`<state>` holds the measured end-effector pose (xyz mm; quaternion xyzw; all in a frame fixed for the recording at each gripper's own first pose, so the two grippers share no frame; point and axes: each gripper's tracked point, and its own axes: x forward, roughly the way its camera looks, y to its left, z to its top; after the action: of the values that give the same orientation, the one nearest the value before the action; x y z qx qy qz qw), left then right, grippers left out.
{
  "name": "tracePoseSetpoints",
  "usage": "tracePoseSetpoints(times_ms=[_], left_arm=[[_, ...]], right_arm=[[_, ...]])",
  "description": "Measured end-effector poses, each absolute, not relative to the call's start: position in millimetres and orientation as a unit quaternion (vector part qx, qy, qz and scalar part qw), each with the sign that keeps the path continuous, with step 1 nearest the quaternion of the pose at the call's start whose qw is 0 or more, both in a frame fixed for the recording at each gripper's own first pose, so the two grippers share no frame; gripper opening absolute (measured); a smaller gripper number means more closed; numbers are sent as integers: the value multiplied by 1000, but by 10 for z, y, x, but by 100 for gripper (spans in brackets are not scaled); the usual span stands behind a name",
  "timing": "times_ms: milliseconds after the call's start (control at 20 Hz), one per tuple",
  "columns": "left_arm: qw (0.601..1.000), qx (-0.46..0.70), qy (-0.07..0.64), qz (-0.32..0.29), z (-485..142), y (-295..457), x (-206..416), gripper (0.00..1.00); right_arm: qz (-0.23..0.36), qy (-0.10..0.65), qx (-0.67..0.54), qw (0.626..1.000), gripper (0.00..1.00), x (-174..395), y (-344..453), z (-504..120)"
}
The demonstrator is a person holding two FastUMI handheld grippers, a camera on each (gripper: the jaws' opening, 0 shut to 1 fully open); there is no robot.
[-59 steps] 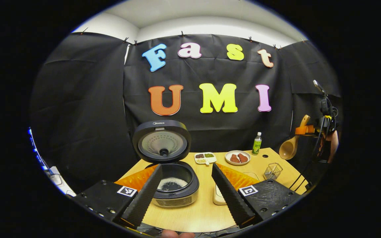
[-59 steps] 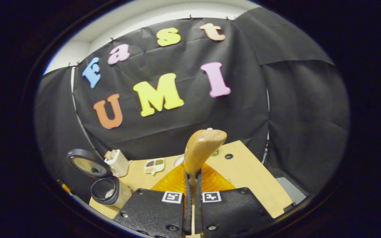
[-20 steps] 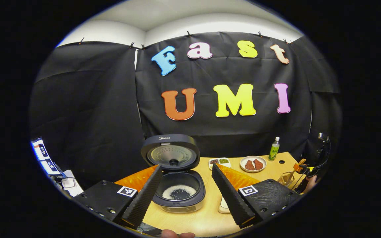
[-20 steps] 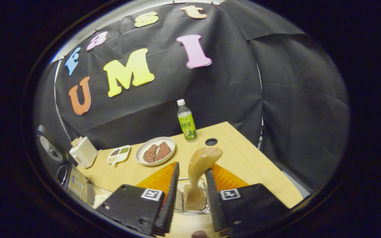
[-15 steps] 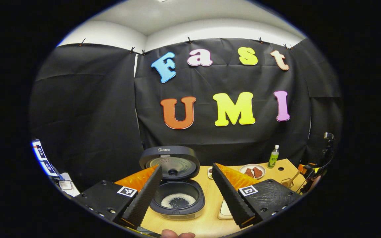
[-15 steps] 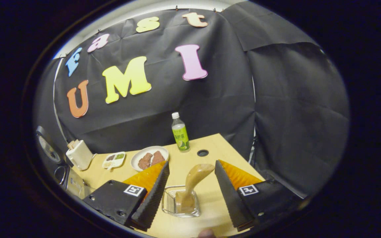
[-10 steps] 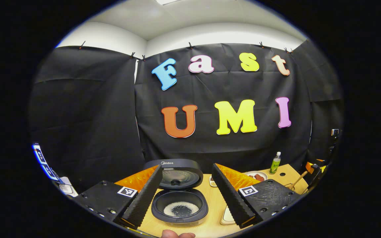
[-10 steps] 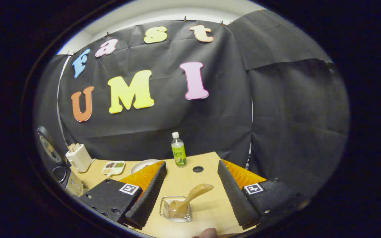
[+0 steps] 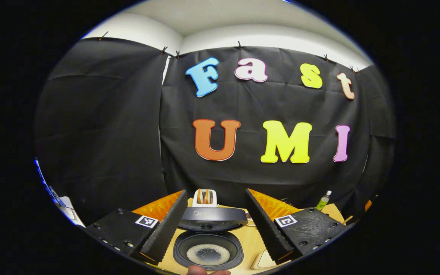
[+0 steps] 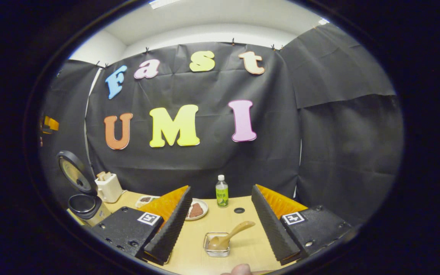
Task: Close the left gripper, press the button to open the rice cooker; take a wooden spoon from the chopstick holder with the right hand, scoop a spoonful of rice and pour it into the rice cooker, then put the wooden spoon back into the chopstick holder.
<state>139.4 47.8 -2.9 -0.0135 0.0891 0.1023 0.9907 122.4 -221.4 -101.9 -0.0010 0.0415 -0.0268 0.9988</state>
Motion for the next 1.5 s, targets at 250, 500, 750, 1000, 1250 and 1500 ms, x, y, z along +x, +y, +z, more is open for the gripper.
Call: tracePoseSetpoints(times_ms=[250,500,750,1000,1250,1500], left_arm=[[981,-53,160,99,-336,650,1742,95],[966,-57,225,113,-656,852,1860,94],[959,-38,256,115,-857,833,1934,96],[955,-23,277,107,-952,777,1685,97],[943,-49,314,94,-1192,641,1289,97],[927,-60,358,91,-1558,525,902,97]], right_arm=[[-32,64,-2,997,100,778,-2171,-1146],[-67,92,16,993,100,456,-2290,-1309],[-82,92,23,992,100,380,-2311,-1305],[-61,91,19,994,100,451,-2175,-1230],[-20,96,10,995,100,586,-1949,-1224],[17,101,-4,995,100,690,-1744,-1207]])
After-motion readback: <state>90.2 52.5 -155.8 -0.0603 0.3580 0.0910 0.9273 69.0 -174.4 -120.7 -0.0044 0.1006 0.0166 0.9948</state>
